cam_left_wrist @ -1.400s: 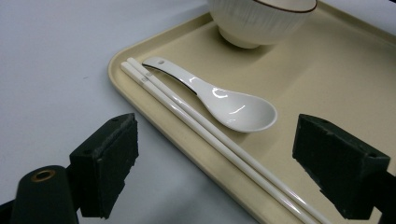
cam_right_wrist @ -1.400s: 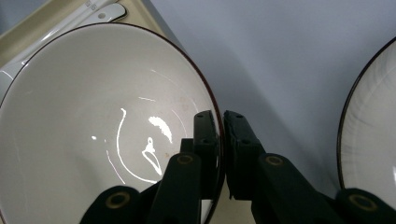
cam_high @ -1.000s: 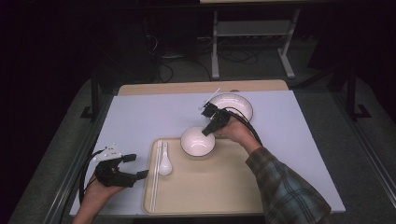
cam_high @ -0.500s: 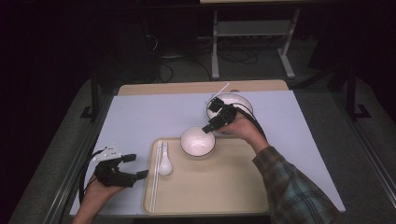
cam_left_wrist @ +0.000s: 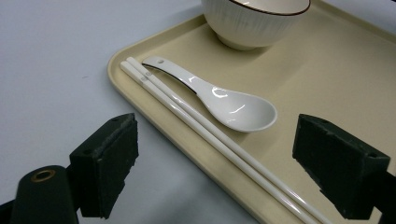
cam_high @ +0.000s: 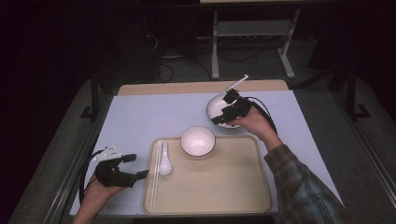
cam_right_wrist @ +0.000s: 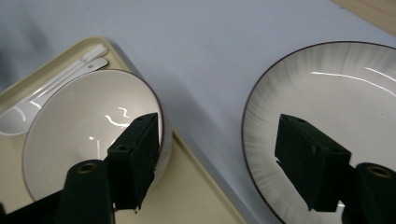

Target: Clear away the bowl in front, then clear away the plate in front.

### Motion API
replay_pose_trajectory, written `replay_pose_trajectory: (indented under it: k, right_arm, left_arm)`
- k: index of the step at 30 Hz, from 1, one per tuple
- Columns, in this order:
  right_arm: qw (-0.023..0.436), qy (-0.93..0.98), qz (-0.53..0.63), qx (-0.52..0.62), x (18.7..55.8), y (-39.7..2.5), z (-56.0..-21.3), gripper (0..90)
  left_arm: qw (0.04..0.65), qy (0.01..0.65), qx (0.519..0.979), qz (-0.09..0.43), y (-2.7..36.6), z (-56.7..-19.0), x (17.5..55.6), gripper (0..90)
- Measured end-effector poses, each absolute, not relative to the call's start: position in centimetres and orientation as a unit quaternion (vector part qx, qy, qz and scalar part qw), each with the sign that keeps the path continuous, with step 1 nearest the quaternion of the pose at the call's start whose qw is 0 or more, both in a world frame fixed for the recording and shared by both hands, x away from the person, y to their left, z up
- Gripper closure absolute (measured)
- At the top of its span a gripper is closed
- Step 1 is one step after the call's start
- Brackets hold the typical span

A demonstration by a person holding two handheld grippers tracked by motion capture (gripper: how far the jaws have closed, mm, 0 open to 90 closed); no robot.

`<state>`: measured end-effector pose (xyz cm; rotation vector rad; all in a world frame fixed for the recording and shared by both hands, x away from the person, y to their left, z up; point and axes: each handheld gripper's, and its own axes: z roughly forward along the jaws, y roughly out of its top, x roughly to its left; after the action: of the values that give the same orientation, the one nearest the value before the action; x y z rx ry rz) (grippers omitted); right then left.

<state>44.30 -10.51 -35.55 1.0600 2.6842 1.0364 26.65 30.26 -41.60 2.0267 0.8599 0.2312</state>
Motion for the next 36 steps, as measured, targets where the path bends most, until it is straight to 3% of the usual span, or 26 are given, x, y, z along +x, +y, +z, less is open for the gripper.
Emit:
replay_pose_trajectory:
  k: [23, 36]
  right_arm:
    - [0.069, 0.81, 0.33, 0.48, 46.9, -19.6, -38.5, 36.4]
    - [0.042, 0.773, 0.326, 0.542, 48.3, -22.5, -40.6, 43.3]
  left_arm:
    - [0.447, 0.35, 0.818, 0.093, 30.4, -41.7, 26.6, 13.7]
    - [0.447, 0.353, 0.817, 0.092, 30.5, -41.7, 26.7, 13.7]
